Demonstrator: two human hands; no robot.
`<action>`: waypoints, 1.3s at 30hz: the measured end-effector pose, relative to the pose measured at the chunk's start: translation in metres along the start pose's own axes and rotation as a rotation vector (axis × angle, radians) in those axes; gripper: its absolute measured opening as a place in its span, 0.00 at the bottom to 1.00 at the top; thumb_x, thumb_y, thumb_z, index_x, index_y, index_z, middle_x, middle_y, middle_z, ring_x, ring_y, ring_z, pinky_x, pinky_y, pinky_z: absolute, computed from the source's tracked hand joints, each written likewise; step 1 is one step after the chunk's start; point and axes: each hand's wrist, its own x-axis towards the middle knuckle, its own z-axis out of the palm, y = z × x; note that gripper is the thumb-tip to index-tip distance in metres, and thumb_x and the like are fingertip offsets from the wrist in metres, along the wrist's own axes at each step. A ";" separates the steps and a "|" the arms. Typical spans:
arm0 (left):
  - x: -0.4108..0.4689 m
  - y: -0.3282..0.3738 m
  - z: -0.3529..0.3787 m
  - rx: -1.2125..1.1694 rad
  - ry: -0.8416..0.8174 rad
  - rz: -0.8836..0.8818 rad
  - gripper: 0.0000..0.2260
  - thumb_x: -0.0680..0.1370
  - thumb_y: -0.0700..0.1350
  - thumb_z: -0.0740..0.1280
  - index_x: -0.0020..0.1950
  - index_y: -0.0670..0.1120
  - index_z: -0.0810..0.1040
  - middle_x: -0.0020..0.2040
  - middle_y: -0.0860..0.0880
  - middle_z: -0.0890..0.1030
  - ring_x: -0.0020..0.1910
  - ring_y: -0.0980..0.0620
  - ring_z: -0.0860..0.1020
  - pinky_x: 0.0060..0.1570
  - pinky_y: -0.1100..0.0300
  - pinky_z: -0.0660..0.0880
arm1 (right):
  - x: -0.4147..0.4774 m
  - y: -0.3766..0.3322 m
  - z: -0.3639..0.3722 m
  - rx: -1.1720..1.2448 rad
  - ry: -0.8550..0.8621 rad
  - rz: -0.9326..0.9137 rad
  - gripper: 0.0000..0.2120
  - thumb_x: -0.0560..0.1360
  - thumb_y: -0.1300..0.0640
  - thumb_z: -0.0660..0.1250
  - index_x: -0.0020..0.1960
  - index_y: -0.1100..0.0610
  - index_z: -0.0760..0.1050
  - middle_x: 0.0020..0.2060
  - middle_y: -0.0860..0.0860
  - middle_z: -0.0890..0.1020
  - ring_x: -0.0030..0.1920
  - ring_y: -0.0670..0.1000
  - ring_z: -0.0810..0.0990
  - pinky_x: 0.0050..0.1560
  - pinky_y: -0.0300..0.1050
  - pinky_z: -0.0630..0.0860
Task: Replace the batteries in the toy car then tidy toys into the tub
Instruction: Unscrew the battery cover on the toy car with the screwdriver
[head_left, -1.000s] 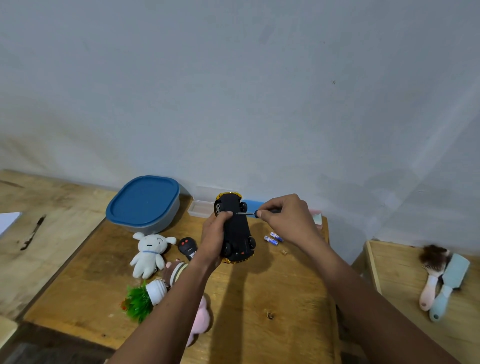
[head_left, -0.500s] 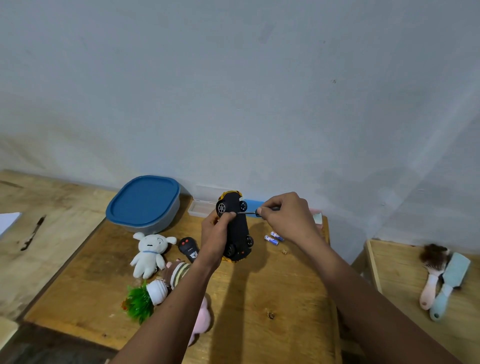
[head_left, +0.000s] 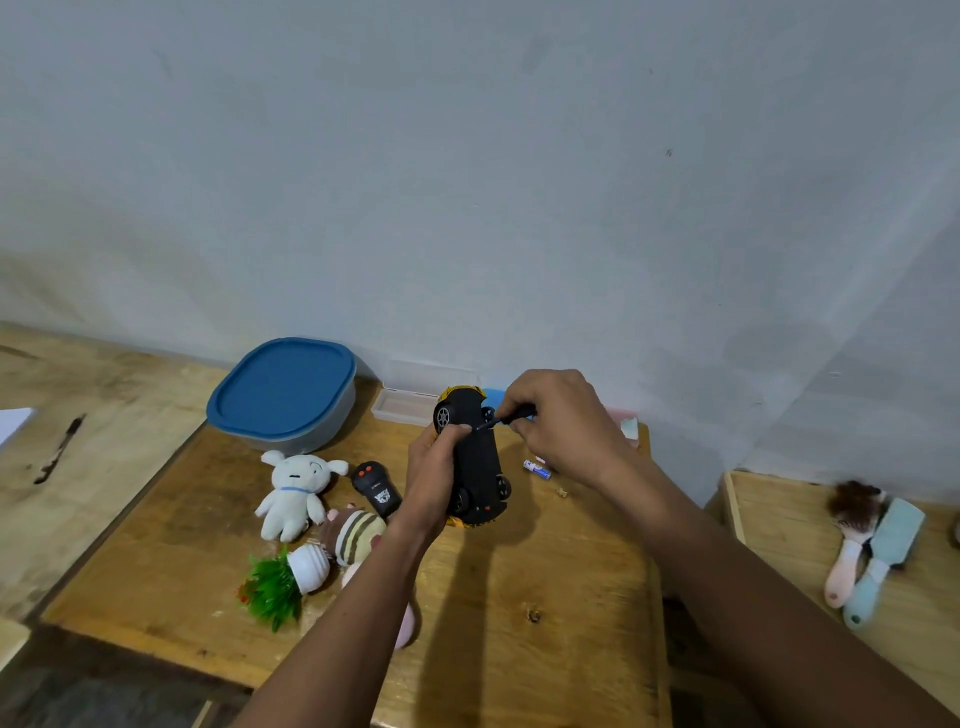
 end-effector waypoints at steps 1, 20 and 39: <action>0.000 -0.001 0.000 -0.025 0.008 -0.025 0.11 0.78 0.47 0.66 0.54 0.40 0.80 0.44 0.39 0.81 0.40 0.43 0.81 0.38 0.53 0.78 | 0.001 0.000 0.000 0.000 -0.017 -0.005 0.11 0.72 0.65 0.71 0.47 0.50 0.85 0.44 0.45 0.84 0.47 0.47 0.81 0.52 0.48 0.78; 0.014 0.009 -0.031 -0.011 -0.070 -0.037 0.13 0.80 0.45 0.62 0.58 0.38 0.78 0.41 0.41 0.82 0.37 0.46 0.81 0.34 0.55 0.77 | 0.019 -0.026 0.003 0.057 -0.042 0.068 0.15 0.74 0.54 0.72 0.60 0.48 0.79 0.45 0.47 0.80 0.51 0.49 0.79 0.56 0.50 0.77; 0.007 0.000 -0.042 -0.027 -0.082 -0.086 0.25 0.73 0.53 0.67 0.62 0.35 0.77 0.44 0.40 0.80 0.40 0.41 0.80 0.39 0.50 0.77 | 0.012 -0.039 0.009 -0.140 0.014 0.084 0.17 0.82 0.45 0.58 0.68 0.49 0.73 0.52 0.52 0.84 0.61 0.57 0.74 0.57 0.51 0.71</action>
